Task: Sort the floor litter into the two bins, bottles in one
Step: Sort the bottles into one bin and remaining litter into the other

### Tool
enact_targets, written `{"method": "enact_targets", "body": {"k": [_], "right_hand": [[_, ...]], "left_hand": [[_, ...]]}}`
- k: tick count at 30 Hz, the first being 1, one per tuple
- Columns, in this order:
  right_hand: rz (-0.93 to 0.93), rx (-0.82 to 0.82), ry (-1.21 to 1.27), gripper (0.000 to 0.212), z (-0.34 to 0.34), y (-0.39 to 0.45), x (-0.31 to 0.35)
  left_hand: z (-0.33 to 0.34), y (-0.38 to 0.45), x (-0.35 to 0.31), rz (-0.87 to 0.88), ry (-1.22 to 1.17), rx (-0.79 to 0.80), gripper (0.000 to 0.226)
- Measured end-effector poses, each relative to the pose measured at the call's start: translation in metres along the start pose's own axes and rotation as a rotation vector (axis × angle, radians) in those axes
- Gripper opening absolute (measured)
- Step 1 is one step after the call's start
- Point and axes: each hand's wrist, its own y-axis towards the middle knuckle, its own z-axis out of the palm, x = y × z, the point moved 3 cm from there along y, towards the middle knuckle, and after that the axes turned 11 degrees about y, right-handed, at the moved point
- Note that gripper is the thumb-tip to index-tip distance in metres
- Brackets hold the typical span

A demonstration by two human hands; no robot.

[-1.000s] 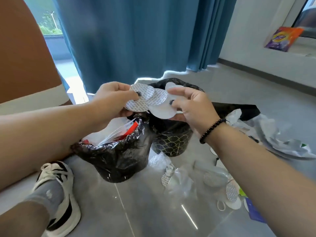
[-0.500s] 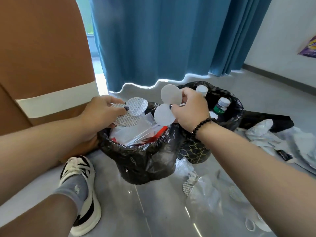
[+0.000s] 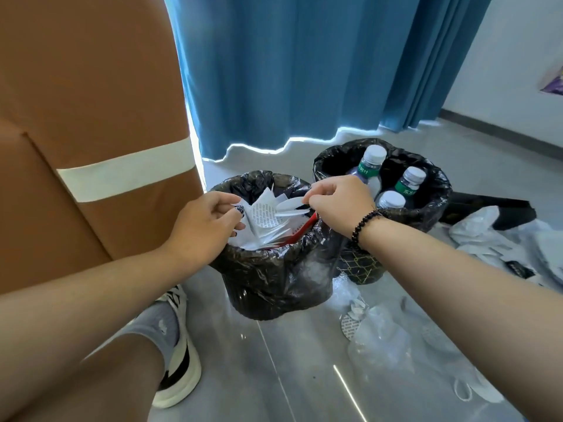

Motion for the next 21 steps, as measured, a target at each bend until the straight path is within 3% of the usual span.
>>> {"method": "enact_targets", "body": {"k": [9, 12, 14, 17, 21], "right_hand": [[0.013, 0.006, 0.027, 0.028, -0.034, -0.055, 0.008], [0.099, -0.041, 0.116, 0.033, -0.048, -0.1, -0.011], [0.199, -0.064, 0.116, 0.034, -0.057, -0.143, -0.04], [0.373, -0.074, 0.11, 0.033, -0.071, -0.193, -0.082], [0.544, -0.206, 0.214, 0.034, -0.089, -0.211, -0.127]], "left_hand": [[-0.002, -0.037, -0.054, 0.124, 0.014, 0.12, 0.021], [0.018, -0.064, -0.067, 0.179, 0.089, 0.292, 0.023], [0.045, -0.092, -0.073, 0.28, 0.202, 0.495, 0.025], [0.073, -0.122, -0.077, 0.407, 0.354, 0.678, 0.025], [0.084, -0.132, -0.077, 0.74, 1.023, 0.855, 0.042]]}}
